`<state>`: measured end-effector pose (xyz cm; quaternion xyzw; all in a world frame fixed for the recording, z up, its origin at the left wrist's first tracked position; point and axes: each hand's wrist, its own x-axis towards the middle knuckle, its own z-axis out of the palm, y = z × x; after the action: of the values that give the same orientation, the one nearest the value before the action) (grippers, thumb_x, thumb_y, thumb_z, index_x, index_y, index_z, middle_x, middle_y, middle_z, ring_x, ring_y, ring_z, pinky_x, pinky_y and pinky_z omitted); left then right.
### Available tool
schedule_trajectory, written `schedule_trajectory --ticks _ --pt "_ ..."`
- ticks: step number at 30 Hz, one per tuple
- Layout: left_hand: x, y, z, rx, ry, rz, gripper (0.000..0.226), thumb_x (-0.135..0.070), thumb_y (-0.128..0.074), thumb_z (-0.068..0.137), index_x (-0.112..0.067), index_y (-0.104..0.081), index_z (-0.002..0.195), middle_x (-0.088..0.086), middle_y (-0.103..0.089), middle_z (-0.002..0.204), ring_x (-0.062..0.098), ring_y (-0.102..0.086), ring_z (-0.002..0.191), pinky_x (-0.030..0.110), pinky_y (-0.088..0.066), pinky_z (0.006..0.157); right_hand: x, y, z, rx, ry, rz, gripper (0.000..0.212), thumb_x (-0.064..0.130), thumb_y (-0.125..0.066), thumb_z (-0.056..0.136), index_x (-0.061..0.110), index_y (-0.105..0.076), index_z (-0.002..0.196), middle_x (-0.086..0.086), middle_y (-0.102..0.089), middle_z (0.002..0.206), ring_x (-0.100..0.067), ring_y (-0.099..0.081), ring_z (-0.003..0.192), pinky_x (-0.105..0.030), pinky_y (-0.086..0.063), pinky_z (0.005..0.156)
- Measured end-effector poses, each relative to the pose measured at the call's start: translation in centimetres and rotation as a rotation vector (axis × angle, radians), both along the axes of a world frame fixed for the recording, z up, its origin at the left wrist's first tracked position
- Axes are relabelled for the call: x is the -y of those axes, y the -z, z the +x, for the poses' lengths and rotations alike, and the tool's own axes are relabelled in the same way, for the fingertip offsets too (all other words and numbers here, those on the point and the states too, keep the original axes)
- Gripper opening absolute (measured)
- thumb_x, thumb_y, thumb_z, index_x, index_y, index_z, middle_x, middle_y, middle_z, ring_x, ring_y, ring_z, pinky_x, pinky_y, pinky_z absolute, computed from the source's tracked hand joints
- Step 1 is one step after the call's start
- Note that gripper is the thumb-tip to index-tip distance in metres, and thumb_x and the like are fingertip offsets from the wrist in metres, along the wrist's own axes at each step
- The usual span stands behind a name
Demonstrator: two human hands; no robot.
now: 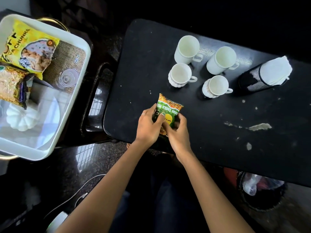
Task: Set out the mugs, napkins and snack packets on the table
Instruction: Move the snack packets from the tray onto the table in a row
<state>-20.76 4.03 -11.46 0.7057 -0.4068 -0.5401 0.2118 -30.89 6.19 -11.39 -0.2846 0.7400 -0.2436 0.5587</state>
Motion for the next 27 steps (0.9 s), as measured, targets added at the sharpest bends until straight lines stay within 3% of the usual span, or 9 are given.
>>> schedule_trajectory --ticks 4,7,10,13,16,19,27 --pt "0.0 1.1 0.8 0.158 0.105 -0.005 0.052 -0.023 -0.048 0.097 -0.015 -0.037 0.147 0.008 -0.046 0.143 0.023 -0.040 0.131 0.040 -0.036 0.110 -0.9 0.3 -0.4 -0.108 -0.117 -0.037 0.057 0.024 -0.062 0.089 0.024 -0.034 0.139 -0.001 -0.058 0.124 -0.006 -0.061 0.092 -0.002 -0.043 0.062" --pt "-1.0 1.3 0.9 0.261 0.173 -0.033 0.061 -0.024 -0.049 0.097 -0.016 -0.021 0.151 0.007 -0.032 0.152 0.024 -0.031 0.134 0.032 -0.029 0.109 -1.6 0.3 -0.5 -0.217 -0.120 -0.111 0.054 0.013 -0.062 0.088 0.018 -0.038 0.136 -0.003 -0.056 0.123 -0.006 -0.061 0.082 -0.008 -0.047 0.066" --pt "-2.0 0.9 1.1 0.364 0.249 -0.206 0.067 -0.021 -0.051 0.095 -0.016 -0.017 0.152 0.007 -0.026 0.155 0.024 -0.031 0.135 0.036 -0.031 0.109 -2.2 0.1 0.0 -0.361 -0.168 -0.220 0.049 0.008 -0.059 0.088 0.016 -0.042 0.133 -0.003 -0.050 0.125 -0.014 -0.059 0.098 -0.030 -0.054 0.083" --pt "-2.6 1.2 1.3 0.517 0.462 -0.395 0.064 -0.014 -0.052 0.092 -0.012 -0.025 0.150 0.007 -0.028 0.157 0.028 -0.027 0.144 0.041 -0.026 0.116 -2.4 0.2 0.6 -0.472 -0.314 -0.333 0.050 0.003 -0.058 0.087 0.013 -0.044 0.133 -0.005 -0.046 0.133 -0.019 -0.051 0.117 -0.029 -0.045 0.095" --pt "-3.3 2.3 1.5 0.647 0.716 -0.358 0.063 -0.021 -0.038 0.099 -0.015 -0.004 0.152 0.002 -0.004 0.161 0.022 -0.004 0.149 0.041 -0.009 0.121 -2.3 0.6 1.0 -0.550 -0.476 -0.326 0.052 0.006 -0.055 0.089 0.016 -0.041 0.138 -0.005 -0.038 0.144 -0.021 -0.043 0.123 -0.030 -0.041 0.098" --pt "-3.2 3.4 2.4 0.680 0.739 -0.278 0.062 -0.024 -0.022 0.102 -0.014 0.022 0.144 0.001 0.021 0.155 0.021 0.012 0.148 0.039 0.002 0.121 -2.2 1.0 1.3 -0.617 -0.625 -0.320 0.057 0.010 -0.053 0.091 0.022 -0.034 0.144 -0.004 -0.028 0.152 -0.022 -0.038 0.130 -0.035 -0.043 0.100" --pt "-2.2 3.7 3.6 0.682 0.838 -0.306 0.058 -0.033 -0.009 0.101 -0.016 0.030 0.141 -0.002 0.031 0.150 0.017 0.021 0.144 0.038 0.007 0.120 -1.9 1.7 1.8 -0.781 -0.683 -0.282 0.061 0.017 -0.060 0.088 0.021 -0.034 0.143 -0.011 -0.023 0.155 -0.031 -0.032 0.139 -0.047 -0.035 0.108"
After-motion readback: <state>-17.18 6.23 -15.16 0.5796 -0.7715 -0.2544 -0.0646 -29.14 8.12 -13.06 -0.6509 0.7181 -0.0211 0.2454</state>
